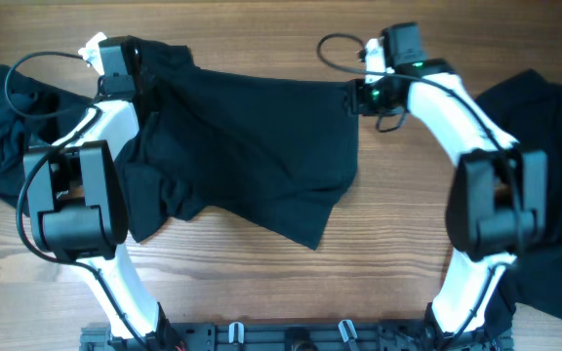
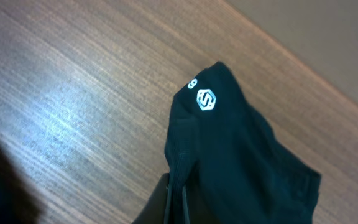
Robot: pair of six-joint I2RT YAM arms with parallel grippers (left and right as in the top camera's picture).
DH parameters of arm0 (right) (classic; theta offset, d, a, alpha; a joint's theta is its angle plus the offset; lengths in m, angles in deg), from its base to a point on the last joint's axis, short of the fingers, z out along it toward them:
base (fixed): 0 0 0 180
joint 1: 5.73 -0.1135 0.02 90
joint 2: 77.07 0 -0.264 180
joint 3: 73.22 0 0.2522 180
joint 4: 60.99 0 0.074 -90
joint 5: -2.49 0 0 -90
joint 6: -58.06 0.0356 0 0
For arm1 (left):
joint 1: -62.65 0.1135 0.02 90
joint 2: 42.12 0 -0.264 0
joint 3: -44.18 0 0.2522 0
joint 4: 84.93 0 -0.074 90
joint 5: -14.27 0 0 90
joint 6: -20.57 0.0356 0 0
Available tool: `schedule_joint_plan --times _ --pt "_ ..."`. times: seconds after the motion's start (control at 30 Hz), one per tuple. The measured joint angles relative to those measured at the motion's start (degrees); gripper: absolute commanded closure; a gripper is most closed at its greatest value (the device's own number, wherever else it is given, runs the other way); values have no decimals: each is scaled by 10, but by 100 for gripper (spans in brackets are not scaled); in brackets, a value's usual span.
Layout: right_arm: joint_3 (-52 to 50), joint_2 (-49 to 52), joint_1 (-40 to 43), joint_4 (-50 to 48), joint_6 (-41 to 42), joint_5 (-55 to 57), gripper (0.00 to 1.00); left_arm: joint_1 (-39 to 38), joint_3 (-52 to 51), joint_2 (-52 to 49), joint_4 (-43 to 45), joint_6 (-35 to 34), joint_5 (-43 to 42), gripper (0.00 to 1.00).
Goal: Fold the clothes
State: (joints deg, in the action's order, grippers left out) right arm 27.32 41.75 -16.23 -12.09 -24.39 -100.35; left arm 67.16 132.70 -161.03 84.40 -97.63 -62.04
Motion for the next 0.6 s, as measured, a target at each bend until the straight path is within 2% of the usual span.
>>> schedule_joint_plan --times 0.17,0.23,0.27,0.33,0.37,0.6 --pt "-4 55 -14 -94 21 30 39 0 0 0 -22 0 0 96" --pt "-4 63 -14 -120 23 33 42 0 0 0 -28 0 0 96" --pt "-4 66 -14 -130 23 35 51 0 0 0 -30 0 0 96" --pt "-4 70 -14 -143 27 40 87 0 0 0 -31 0 -5 96" --pt "-3 74 -13 -149 27 43 96 0 0 0 -31 0 -6 96" --pt "7 88 -13 -189 35 95 96 0 0 0 -26 0 -11 96"
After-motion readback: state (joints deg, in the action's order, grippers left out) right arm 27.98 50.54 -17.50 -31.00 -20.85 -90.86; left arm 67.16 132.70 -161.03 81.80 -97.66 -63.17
